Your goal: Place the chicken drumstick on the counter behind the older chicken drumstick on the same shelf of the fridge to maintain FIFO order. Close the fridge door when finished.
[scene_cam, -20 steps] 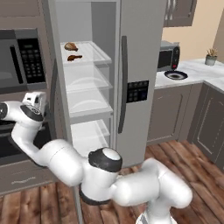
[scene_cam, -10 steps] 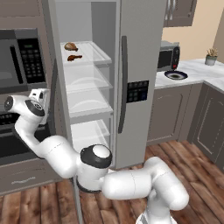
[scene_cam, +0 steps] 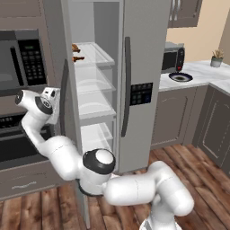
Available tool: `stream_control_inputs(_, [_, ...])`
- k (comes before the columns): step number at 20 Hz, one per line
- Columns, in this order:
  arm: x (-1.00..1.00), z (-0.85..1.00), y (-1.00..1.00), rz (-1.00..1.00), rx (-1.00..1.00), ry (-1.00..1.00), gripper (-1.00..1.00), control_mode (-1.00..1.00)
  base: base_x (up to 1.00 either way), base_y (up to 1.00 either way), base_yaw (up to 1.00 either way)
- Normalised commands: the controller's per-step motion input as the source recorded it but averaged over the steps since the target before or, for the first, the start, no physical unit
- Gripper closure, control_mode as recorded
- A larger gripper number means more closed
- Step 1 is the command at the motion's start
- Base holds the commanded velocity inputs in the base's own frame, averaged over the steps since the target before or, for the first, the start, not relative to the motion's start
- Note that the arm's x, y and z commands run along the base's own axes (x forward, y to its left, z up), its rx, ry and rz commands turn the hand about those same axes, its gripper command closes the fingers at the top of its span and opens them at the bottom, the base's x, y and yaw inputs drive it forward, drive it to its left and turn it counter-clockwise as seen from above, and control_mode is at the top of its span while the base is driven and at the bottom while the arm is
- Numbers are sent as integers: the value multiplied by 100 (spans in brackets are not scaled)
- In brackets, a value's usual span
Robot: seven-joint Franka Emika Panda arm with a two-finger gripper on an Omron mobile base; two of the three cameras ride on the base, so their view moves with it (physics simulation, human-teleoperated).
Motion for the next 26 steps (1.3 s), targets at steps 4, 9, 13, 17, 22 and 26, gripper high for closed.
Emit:
stream_control_inputs(4, [-6,-43,-100,-5,7,0,-100,-100,0,0,0])
stream_control_inputs(9, [12,-30,-100,-1,8,0,-100,-100,0,0,0])
stream_control_inputs(13, [19,-16,-100,0,4,0,-100,-100,0,0,0])
stream_control_inputs(17, [23,-7,-100,0,3,-1,-100,-100,0,0,0])
stream_control_inputs(22, [47,0,-83,0,4,-2,-100,-100,0,0,0])
stream_control_inputs(26, [70,0,-49,0,5,-4,-100,-100,0,0,0])
